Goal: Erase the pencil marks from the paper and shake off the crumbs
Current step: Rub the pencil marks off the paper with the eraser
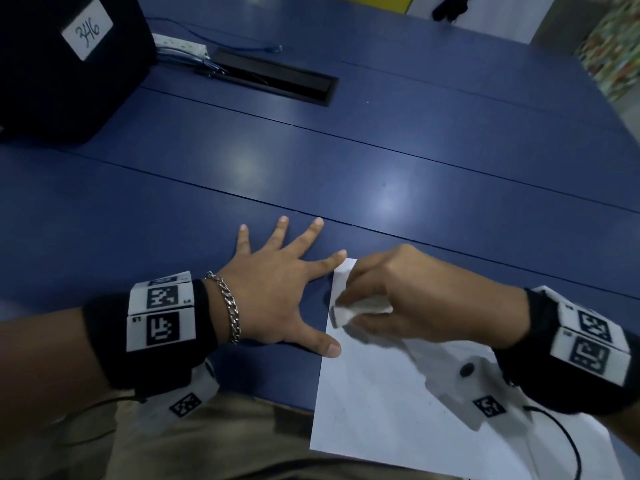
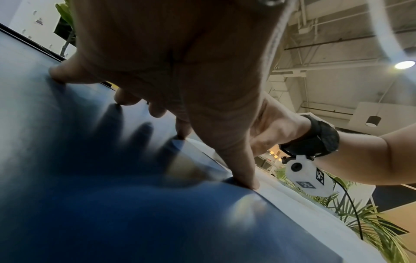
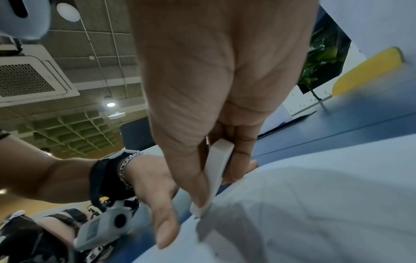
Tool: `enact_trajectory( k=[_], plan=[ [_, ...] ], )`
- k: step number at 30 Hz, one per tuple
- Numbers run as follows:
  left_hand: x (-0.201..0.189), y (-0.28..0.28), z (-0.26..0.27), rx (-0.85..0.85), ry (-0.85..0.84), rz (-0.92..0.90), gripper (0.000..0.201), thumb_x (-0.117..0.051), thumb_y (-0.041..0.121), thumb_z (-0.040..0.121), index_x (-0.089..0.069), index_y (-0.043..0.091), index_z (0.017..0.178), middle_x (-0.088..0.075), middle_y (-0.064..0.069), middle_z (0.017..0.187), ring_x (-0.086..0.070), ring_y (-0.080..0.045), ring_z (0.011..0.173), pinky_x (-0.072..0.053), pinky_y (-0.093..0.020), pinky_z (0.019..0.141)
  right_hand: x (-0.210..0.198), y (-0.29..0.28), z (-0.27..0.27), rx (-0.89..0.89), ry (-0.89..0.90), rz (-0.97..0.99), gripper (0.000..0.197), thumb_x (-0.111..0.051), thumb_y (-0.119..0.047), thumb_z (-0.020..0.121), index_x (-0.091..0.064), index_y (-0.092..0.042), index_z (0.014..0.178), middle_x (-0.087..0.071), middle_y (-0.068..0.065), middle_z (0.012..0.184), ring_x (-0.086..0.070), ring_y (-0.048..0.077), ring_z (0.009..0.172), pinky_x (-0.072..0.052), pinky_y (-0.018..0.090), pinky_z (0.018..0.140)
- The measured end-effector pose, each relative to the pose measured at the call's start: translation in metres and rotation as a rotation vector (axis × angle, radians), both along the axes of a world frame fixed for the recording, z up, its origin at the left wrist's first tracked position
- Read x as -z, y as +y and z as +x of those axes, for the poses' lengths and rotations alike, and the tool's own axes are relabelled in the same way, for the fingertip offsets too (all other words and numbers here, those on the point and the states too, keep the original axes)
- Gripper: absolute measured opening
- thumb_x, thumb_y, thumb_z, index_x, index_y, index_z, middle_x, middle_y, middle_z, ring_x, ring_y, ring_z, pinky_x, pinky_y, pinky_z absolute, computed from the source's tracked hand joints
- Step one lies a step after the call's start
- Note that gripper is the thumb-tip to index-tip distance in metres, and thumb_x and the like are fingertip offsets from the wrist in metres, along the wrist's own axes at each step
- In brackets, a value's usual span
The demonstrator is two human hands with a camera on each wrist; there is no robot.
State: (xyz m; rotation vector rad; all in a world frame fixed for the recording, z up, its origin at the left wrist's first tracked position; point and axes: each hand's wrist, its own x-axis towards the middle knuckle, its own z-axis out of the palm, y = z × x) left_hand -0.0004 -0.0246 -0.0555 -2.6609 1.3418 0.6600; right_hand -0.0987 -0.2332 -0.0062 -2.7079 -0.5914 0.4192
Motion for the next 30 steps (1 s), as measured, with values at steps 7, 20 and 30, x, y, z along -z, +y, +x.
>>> enact_trajectory(
  k=[7,20,30],
  plan=[
    [-0.001,0.0,-0.001,-0.012,0.004,0.013,0.134,-0.043,0.112,0.049,0.021,0.06,0.155,0.042,0.011,0.164,0.026,-0.04,0.156,0.002,-0.084,0.114,0.005,-0.004,0.006,0.066,-0.109,-0.01,0.023,-0.074,-0.035,0.088,-0.079,-0.029,0.109,-0.072,-0.008,0.1,-0.068,0.012,0.087,-0.057,0.034,0.077],
    [-0.002,0.0,-0.001,-0.009,0.006,0.032,0.133,-0.042,0.112,0.05,0.024,0.06,0.153,0.042,0.008,0.165,0.026,-0.04,0.157,0.003,-0.085,0.113,0.0,-0.011,-0.011,0.083,-0.016,0.015,0.025,-0.077,-0.038,0.089,-0.079,-0.028,0.111,-0.073,-0.013,0.102,-0.066,0.005,0.092,-0.051,0.02,0.081],
    [-0.02,-0.005,0.025,0.052,-0.094,0.071,0.125,-0.04,0.102,0.071,0.036,0.047,0.153,0.037,0.003,0.168,0.022,-0.039,0.158,0.0,-0.068,0.125,-0.021,-0.107,-0.059,0.417,0.005,-0.19,0.023,-0.082,-0.044,0.083,-0.076,-0.043,0.105,-0.065,-0.03,0.099,-0.06,-0.011,0.095,-0.043,0.009,0.073]
  ],
)
